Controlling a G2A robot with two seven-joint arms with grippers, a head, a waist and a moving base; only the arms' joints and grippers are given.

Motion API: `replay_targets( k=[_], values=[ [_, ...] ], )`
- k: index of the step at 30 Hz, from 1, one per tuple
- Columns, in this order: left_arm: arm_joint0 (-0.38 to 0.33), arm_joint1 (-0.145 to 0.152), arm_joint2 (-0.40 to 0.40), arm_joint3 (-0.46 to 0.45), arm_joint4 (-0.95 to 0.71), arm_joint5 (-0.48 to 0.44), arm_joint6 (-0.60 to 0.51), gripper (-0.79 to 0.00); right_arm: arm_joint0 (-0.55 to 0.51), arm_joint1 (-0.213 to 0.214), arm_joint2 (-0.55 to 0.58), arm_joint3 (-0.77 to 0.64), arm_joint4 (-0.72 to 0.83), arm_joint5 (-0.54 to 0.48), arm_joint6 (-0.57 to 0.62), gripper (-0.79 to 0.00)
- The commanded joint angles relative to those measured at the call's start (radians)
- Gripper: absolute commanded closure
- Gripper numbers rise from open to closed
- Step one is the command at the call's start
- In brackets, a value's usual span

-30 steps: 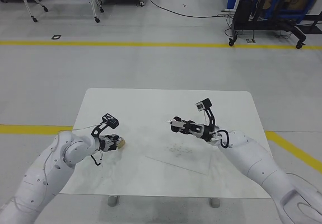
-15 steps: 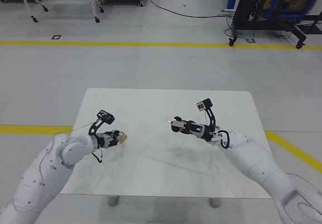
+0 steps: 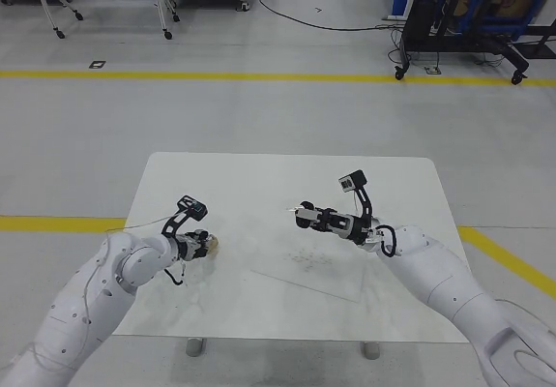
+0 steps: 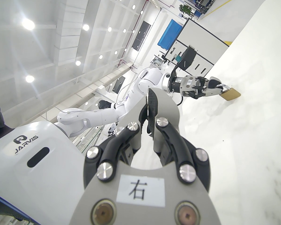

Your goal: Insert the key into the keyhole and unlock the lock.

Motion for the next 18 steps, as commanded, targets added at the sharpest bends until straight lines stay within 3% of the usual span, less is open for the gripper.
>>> replay_targets(
  k=[1, 4, 12, 15, 16, 18],
  values=[
    [-0.004, -0.003, 0.003, 0.004, -0.004, -0.008, 0.003, -0.332, 0.0, 0.0, 0.0, 0.0, 0.0, 0.0, 0.0, 0.0],
    [-0.008, -0.006, 0.007, 0.007, -0.004, -0.012, 0.003, -0.388, 0.0, 0.0, 0.0, 0.0, 0.0, 0.0, 0.0, 0.0],
    [-0.024, -0.017, 0.02, 0.023, 0.005, -0.015, -0.002, -0.336, 0.0, 0.0, 0.0, 0.0, 0.0, 0.0, 0.0, 0.0],
    [-0.032, -0.023, 0.031, 0.027, 0.011, -0.016, 0.0, -0.16, 0.0, 0.0, 0.0, 0.0, 0.0, 0.0, 0.0, 0.0],
    [-0.034, -0.024, 0.032, 0.03, 0.012, -0.016, 0.001, 0.0, 0.0, 0.0, 0.0, 0.0, 0.0, 0.0, 0.0, 0.0],
    [-0.037, -0.027, 0.033, 0.035, 0.011, -0.011, 0.002, 0.0, 0.0, 0.0, 0.0, 0.0, 0.0, 0.0, 0.0, 0.0]
  ],
)
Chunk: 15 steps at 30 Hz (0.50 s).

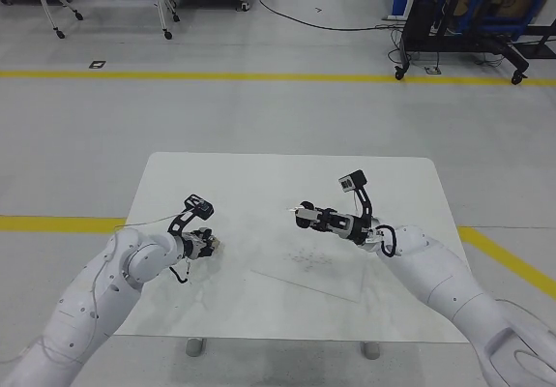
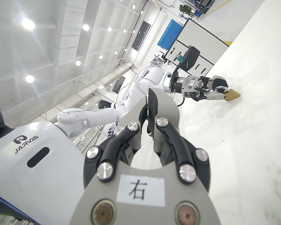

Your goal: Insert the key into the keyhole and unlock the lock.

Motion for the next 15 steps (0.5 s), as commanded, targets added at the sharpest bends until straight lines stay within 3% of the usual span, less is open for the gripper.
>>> replay_targets(
  k=[1, 15],
  values=[
    [-0.003, -0.002, -0.002, 0.007, -0.001, 0.01, -0.003, 0.0, 0.0, 0.0, 0.0, 0.0, 0.0, 0.0, 0.0, 0.0],
    [0.022, 0.002, -0.041, -0.004, 0.012, 0.016, -0.021, 0.0, 0.0, 0.0, 0.0, 0.0, 0.0, 0.0, 0.0, 0.0]
  ],
)
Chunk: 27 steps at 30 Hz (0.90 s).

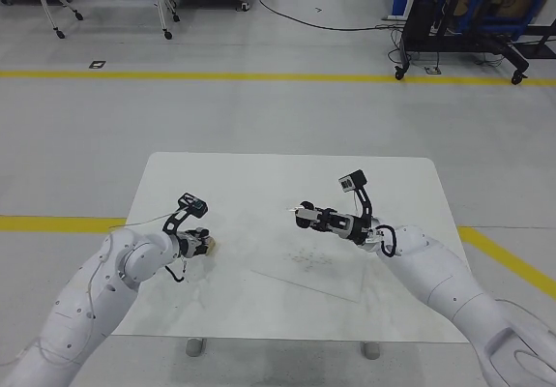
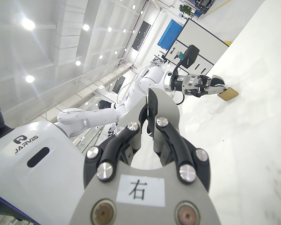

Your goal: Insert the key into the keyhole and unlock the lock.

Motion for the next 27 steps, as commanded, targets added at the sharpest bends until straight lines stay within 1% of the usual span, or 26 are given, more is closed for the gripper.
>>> replay_targets(
  k=[1, 9, 15, 16, 17, 18, 22, 24, 27],
  values=[
    [0.003, 0.0, -0.002, -0.001, 0.003, -0.005, -0.006, 0.0, 0.0, 0.0, 0.0, 0.0, 0.0, 0.0, 0.0, 0.0],
    [0.025, 0.005, -0.033, -0.025, -0.006, -0.018, -0.011, 0.0, 0.0, 0.0, 0.0, 0.0, 0.0, 0.0, 0.0, 0.0],
    [0.029, 0.005, -0.038, -0.035, 0.001, -0.018, -0.025, 0.0, 0.0, 0.0, 0.0, 0.0, 0.0, 0.0, 0.0, 0.0],
    [0.028, 0.004, -0.037, -0.035, 0.002, -0.018, -0.027, -0.015, 0.0, 0.0, 0.0, 0.0, 0.0, 0.0, 0.0, 0.0],
    [0.027, 0.003, -0.037, -0.035, 0.004, -0.015, -0.029, -0.08, 0.0, 0.0, 0.0, 0.0, 0.0, 0.0, 0.0, 0.0],
    [0.027, 0.003, -0.036, -0.036, 0.003, -0.014, -0.031, -0.114, 0.0, 0.0, 0.0, 0.0, 0.0, 0.0, 0.0, 0.0],
    [0.024, 0.0, -0.033, -0.034, 0.003, -0.016, -0.038, -0.139, 0.0, 0.0, 0.0, 0.0, 0.0, 0.0, 0.0, 0.0],
    [0.023, -0.001, -0.033, -0.033, 0.004, -0.017, -0.04, -0.172, 0.0, 0.0, 0.0, 0.0, 0.0, 0.0, 0.0, 0.0],
    [0.024, -0.002, -0.033, -0.032, 0.003, -0.018, -0.046, -0.151, 0.0, 0.0, 0.0, 0.0, 0.0, 0.0, 0.0, 0.0]
  ],
)
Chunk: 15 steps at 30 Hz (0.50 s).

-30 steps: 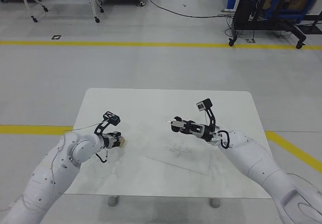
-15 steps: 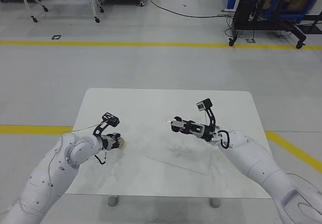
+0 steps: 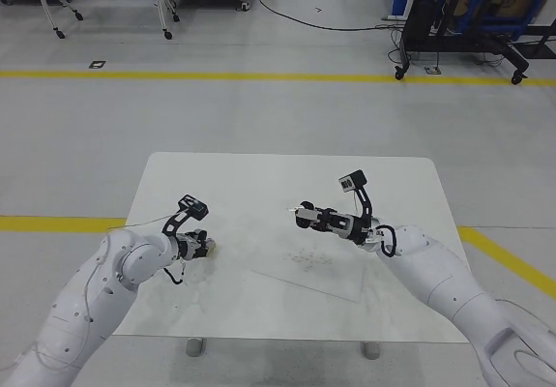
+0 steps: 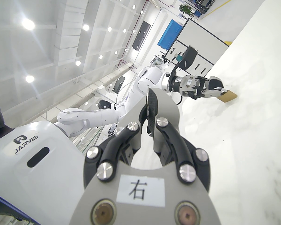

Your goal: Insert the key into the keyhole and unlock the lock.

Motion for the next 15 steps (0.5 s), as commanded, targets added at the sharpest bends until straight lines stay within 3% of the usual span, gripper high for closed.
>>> replay_targets(
  k=[1, 4, 10, 15],
  values=[
    [0.001, -0.001, 0.0, 0.0, 0.0, 0.0, -0.003, -0.129, 0.0, 0.0, 0.0, 0.0, 0.0, 0.0, 0.0, 0.0],
    [0.001, -0.001, -0.001, 0.003, 0.004, 0.002, -0.013, 0.0, 0.0, 0.0, 0.0, 0.0, 0.0, 0.0, 0.0, 0.0],
    [0.001, -0.005, -0.012, 0.006, 0.015, 0.04, 0.022, 0.0, 0.0, 0.0, 0.0, 0.0, 0.0, 0.0, 0.0, 0.0],
    [0.013, -0.01, -0.036, 0.018, -0.038, 0.046, 0.126, 0.0, 0.0, 0.0, 0.0, 0.0, 0.0, 0.0, 0.0, 0.0]
  ],
)
